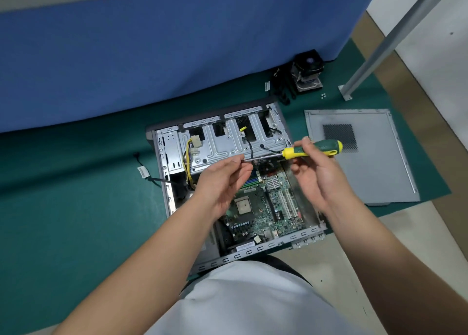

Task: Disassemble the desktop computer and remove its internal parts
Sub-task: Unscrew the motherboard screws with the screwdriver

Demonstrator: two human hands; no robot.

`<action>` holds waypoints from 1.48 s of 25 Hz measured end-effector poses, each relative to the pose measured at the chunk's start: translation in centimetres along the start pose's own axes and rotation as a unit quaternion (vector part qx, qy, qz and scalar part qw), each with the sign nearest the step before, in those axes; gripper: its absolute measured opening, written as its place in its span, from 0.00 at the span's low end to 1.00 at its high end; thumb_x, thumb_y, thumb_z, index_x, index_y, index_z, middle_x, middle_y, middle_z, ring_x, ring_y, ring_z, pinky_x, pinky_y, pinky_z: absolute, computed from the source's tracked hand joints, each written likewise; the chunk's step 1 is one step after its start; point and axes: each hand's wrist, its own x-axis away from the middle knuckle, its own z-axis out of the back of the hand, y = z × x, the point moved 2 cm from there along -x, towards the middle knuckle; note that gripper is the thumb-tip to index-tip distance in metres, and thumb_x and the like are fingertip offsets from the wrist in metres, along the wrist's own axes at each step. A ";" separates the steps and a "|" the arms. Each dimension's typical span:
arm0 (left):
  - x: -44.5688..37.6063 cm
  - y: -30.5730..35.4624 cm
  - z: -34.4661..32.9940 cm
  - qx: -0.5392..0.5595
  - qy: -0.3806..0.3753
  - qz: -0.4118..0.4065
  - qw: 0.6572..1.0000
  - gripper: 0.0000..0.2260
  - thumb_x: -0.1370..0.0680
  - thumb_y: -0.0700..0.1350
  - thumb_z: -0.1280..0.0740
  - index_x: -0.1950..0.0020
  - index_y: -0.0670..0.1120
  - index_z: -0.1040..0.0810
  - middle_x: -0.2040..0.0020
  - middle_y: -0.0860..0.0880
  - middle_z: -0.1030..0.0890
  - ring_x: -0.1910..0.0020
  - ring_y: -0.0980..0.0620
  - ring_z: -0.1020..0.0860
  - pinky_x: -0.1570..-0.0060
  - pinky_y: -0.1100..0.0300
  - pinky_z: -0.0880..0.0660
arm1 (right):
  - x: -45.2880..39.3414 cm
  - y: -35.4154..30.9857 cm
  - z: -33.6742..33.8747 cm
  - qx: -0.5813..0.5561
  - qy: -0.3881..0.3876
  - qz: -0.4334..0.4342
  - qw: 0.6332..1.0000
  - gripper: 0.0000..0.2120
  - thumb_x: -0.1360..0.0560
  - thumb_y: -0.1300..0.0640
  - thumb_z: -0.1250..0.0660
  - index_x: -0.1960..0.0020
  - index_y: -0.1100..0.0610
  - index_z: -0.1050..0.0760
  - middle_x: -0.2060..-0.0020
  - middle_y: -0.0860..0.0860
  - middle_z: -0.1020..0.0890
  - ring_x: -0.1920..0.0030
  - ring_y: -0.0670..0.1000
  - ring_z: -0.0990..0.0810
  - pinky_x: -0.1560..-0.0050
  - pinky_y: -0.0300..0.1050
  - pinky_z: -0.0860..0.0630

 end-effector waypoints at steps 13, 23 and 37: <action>-2.4 0.2 -7.1 -0.140 -0.046 -0.110 0.983 0.12 0.25 0.32 0.26 0.44 0.37 0.22 0.57 0.39 0.15 0.54 0.42 0.14 0.54 0.57 0.17 | -5.4 -5.7 -1.6 0.587 -0.164 0.154 0.777 0.08 0.27 0.49 0.24 0.53 0.52 0.17 0.60 0.50 0.15 0.58 0.52 0.18 0.52 0.52 0.20; -4.4 2.3 -8.4 -0.225 -0.079 -0.093 0.967 0.13 0.25 0.31 0.28 0.41 0.38 0.22 0.54 0.35 0.15 0.53 0.40 0.13 0.55 0.55 0.16 | -9.6 -5.9 -0.5 0.544 -0.243 0.115 0.795 0.05 0.29 0.50 0.20 0.55 0.47 0.15 0.65 0.44 0.16 0.66 0.39 0.23 0.62 0.33 0.28; -13.6 7.1 -4.7 -0.776 0.144 -0.333 0.515 0.23 0.14 0.57 0.46 0.19 0.59 0.40 0.17 0.54 0.42 0.17 0.50 0.48 0.21 0.50 0.53 | -25.6 -4.4 4.4 0.493 0.072 -0.035 0.866 0.08 0.31 0.53 0.28 0.54 0.56 0.18 0.58 0.58 0.13 0.66 0.51 0.20 0.62 0.50 0.26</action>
